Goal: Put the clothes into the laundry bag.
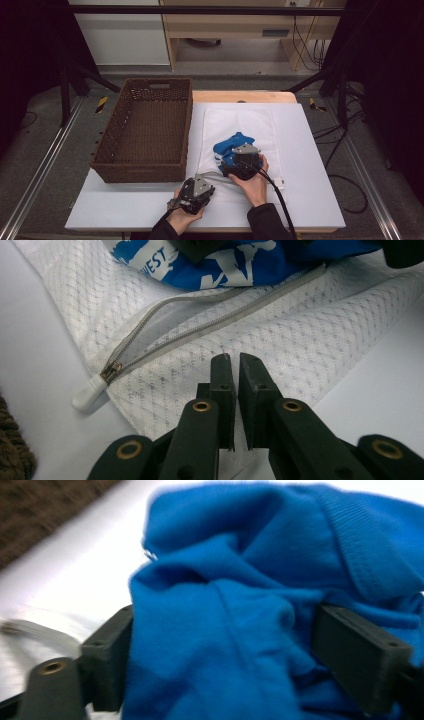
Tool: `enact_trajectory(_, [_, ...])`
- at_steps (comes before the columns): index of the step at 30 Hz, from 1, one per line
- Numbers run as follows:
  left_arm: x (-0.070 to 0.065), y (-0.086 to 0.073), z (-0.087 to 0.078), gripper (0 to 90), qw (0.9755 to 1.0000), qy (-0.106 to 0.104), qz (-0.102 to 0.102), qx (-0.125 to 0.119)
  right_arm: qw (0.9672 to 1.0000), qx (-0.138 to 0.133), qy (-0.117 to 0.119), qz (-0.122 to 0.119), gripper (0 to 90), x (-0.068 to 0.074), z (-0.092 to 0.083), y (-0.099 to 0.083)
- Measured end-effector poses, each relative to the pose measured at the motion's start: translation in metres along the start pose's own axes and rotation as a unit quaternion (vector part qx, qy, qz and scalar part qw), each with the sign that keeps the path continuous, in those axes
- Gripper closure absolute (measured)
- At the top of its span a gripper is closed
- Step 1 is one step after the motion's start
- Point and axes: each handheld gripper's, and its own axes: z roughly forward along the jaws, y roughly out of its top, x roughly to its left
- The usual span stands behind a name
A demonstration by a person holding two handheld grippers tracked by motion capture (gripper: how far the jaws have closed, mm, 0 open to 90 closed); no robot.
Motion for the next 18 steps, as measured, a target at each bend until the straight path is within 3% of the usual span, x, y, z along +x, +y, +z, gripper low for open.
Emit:
enact_trajectory(5, [0.0,0.0,0.0,84.6,1.0,0.002,0.003,-0.001,0.9995,0.015,-0.024,-0.014,28.5,0.002,0.008,-0.003])
enact_trajectory(10, [0.0,0.0,0.0,84.5,1.0,0.002,0.004,-0.002,0.9993,0.013,-0.034,0.01,59.5,-0.007,0.004,-0.002])
enact_trajectory(13, [-0.001,0.0,0.0,84.5,1.0,0.002,0.004,-0.001,0.9993,0.012,-0.035,0.004,72.0,-0.01,0.002,-0.002])
enact_trajectory(16, [-0.001,0.0,0.0,84.5,1.0,0.001,0.005,-0.002,0.9996,0.007,-0.028,0.009,76.6,-0.011,-0.002,-0.002])
enact_trajectory(17, [-0.002,0.0,0.001,84.5,1.0,-0.008,0.001,-0.003,0.9997,0.0,-0.022,0.014,77.5,-0.013,-0.004,-0.002])
enact_trajectory(18, [-0.001,0.0,0.0,84.5,1.0,0.003,0.007,-0.003,0.9996,-0.007,-0.015,0.021,78.1,-0.015,-0.009,-0.001])
